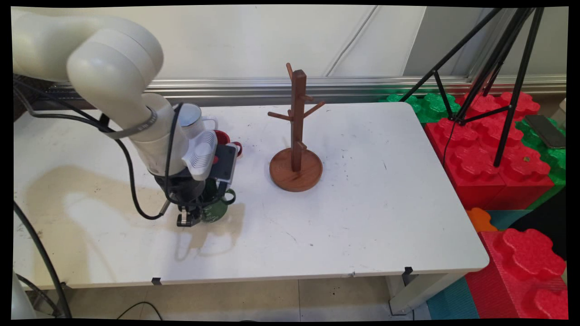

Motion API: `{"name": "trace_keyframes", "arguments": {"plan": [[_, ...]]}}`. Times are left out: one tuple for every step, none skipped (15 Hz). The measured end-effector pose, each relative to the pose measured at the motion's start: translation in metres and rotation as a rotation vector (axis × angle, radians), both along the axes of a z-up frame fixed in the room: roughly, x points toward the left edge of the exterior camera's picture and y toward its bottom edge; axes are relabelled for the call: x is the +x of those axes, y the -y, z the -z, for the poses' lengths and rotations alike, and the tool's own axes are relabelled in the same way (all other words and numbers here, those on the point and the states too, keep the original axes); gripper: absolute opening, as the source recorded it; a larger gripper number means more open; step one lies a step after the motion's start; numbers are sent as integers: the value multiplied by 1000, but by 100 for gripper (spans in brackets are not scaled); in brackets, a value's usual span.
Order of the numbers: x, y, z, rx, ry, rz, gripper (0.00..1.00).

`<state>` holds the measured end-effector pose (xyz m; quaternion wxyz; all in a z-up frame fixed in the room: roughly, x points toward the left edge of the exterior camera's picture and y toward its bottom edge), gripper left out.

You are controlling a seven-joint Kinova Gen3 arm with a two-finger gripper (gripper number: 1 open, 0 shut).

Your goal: Place the picked object on the table

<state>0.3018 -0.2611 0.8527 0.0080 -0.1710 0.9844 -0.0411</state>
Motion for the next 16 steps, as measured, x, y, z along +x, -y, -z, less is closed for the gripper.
{"name": "trace_keyframes", "arguments": {"plan": [[-1, 1, 3, 6, 8, 1, 0], [-1, 2, 5, 10, 12, 1, 0], [-2, 3, 8, 15, 18, 0, 0], [-2, 3, 10, 19, 21, 0, 0], [-2, 4, 12, 24, 27, 0, 0], [-2, 5, 14, 28, 30, -2, 0], [-2, 5, 16, 31, 33, -5, 0], [-3, 6, 18, 34, 36, -5, 0], [-3, 7, 20, 37, 39, -4, 0], [-4, 8, 22, 38, 42, -2, 0], [-4, 8, 22, 38, 43, -1, 0], [-4, 8, 24, 40, 46, 1, 0], [-4, 9, 25, 41, 48, 0, 0], [-3, 9, 26, 42, 50, 0, 100], [-4, 9, 27, 42, 51, -1, 100], [-4, 10, 27, 43, 52, 0, 100]]}}
